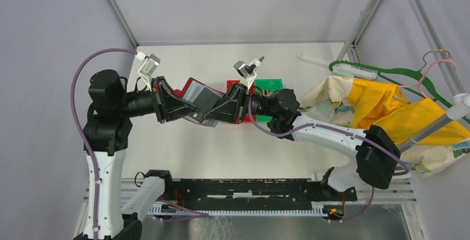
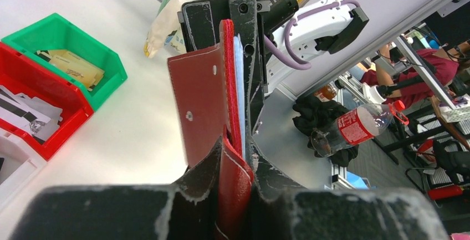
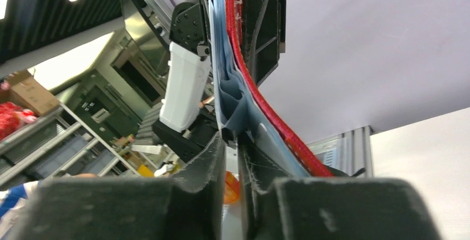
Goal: Take the credit cards out of the card holder
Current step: Remove the credit card from the card holder.
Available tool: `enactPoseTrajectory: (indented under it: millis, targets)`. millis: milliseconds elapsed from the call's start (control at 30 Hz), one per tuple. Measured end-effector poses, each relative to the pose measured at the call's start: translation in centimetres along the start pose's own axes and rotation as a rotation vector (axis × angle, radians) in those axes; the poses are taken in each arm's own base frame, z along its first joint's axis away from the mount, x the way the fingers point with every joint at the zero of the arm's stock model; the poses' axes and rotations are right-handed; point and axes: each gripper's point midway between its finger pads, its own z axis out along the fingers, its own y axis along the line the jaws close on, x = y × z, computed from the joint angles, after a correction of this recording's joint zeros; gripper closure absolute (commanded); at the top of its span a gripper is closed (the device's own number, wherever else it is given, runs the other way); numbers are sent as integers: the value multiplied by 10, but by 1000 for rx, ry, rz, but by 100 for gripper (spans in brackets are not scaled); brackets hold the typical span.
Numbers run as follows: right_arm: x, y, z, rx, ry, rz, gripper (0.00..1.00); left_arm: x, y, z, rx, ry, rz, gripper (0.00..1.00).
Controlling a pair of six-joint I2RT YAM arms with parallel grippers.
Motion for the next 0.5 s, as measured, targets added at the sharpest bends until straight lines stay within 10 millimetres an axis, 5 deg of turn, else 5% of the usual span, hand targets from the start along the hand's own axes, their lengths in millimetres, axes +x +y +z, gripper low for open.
enactPoseTrajectory:
  millis: [100, 300, 500]
  targets:
    - [-2, 5, 1, -17, -7, -1, 66, -1, -1, 0, 1, -4, -2, 91]
    - [-6, 10, 0, -35, -24, -7, 82, -4, -2, 0, 5, -10, 8, 91]
    - [-16, 9, -2, -31, -53, -7, 83, -5, -5, 0, 15, -13, 24, 92]
